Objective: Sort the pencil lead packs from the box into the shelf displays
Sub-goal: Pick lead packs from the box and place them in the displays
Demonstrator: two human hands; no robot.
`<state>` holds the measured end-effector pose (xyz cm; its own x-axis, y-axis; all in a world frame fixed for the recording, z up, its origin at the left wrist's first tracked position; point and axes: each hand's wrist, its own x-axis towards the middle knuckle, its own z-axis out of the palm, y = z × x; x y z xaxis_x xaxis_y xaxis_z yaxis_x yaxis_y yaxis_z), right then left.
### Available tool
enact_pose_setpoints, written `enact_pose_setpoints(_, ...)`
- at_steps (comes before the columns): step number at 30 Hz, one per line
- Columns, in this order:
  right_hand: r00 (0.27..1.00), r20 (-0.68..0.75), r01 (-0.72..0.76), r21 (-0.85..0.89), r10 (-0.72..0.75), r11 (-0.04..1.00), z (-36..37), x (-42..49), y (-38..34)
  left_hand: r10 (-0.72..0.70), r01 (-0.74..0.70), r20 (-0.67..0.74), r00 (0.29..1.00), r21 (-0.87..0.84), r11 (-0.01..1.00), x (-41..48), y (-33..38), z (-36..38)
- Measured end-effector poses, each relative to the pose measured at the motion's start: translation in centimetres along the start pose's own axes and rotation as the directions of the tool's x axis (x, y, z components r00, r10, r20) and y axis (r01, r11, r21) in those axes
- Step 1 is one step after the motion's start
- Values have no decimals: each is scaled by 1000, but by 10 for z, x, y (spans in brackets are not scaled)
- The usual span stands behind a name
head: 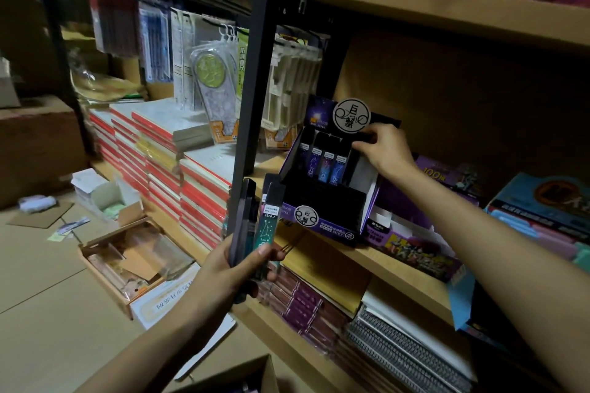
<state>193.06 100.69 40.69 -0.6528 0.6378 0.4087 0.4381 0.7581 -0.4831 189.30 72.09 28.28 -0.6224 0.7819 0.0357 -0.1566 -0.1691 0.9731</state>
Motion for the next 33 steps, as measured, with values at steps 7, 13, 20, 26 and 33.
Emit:
enact_pose_setpoints(7,997,72,28,36,-30,999,-3,-18,-10,3,-3,-20,1000,-36,999,2,-1,-5)
enact_pose_setpoints(13,980,138,-188,418,143,889,13,-28,-5,12,-12,-19,1000,4,1000,3,-4,-6)
enact_pose_setpoints(20,972,230,-136,359,53,924,4,-22,1,-3,3,-9,1000,-18,1000,6,-7,-12)
enact_pose_setpoints(26,983,184,-28,154,-1,988,-3,-11,1,14,-15,-10,1000,-35,999,7,-5,-6)
enact_pose_setpoints(33,981,152,137,-124,-118,983,-9,0,0,16,-16,-2,1000,-67,998,8,-4,-4)
